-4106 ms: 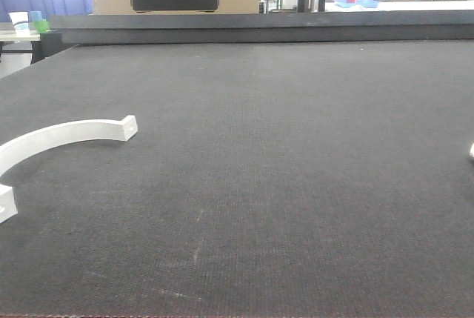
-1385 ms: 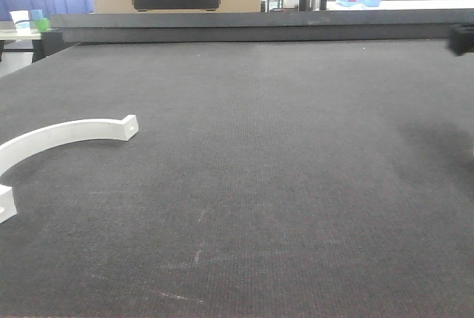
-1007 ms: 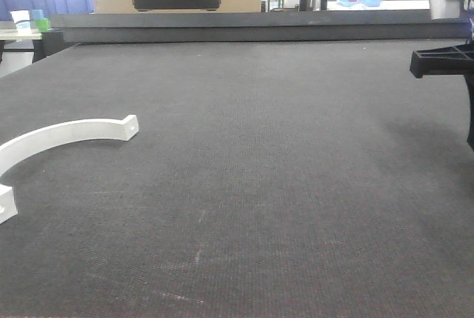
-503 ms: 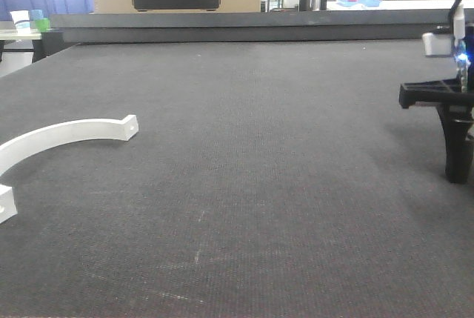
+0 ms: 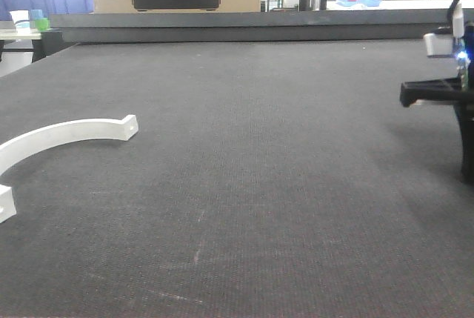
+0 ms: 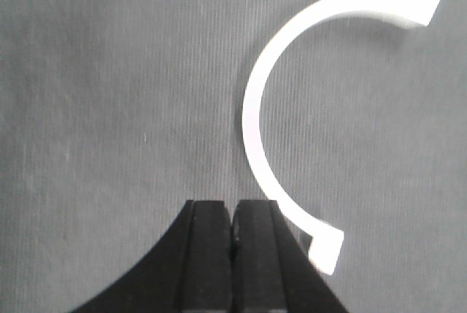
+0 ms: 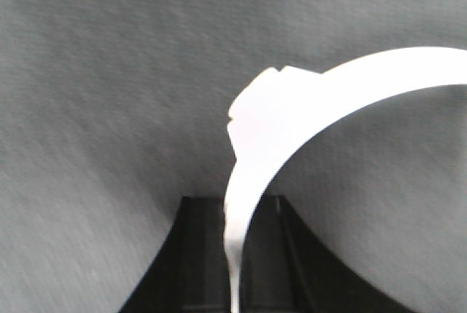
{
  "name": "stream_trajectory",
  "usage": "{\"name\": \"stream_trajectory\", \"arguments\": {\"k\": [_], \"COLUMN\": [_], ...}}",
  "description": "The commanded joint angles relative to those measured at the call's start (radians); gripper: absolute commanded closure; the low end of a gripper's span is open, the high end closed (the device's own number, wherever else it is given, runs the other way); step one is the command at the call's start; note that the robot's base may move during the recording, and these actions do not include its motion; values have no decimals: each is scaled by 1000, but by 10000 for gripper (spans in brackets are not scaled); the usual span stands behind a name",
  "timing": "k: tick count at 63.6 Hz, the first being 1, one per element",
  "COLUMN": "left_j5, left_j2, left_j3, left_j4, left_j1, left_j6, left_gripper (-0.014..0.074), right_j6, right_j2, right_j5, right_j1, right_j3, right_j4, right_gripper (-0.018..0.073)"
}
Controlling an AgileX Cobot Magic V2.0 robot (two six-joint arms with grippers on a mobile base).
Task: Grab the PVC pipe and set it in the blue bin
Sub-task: 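Close both grippers on the white arc at two points, then lift the held white arc off the table with both grippers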
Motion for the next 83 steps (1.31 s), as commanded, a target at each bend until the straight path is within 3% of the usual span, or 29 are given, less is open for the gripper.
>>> {"name": "stream_trajectory", "arguments": {"k": [1,9,16,31,37,46,53,60,83], "left_j5": [13,23,-5,-10,-40,-47,-66,-112,-83], "left_j2": [12,58,137,260,290,321,349,385,450], "left_j3": [-12,-50,-77,-90,-90,-88,-88,-88,-107], "left_j4": [-30,-12,85,112,120,104,97,87,85], "left_j1": [-8,-73,-140,-132,-132,-132,-132,-132,-132], "left_j6": [-2,-2,-37,-114,-114,-114,-114,-114,-114], "left_gripper": [707,707,707,699,609,376,289,304,440], "right_j6": [-14,-28,-69,-75,-75,-81,-81,-81,-83], "right_j2": [-69,-154,-224,-264,-264,-264,-264,-264,-264], "right_j5": [14,14,-5,6,8,10,12,12,16], "right_j1": [1,3,3,3,3,3,3,3,3], "right_j3": [-33,-70,-90,-90,-86,-86,-86,-86,-86], "right_j4": [-14,-14,-14,-16,-16,-16,-16,-16,-16], "right_gripper": [727,727,727,727,727,727,727,727,727]}}
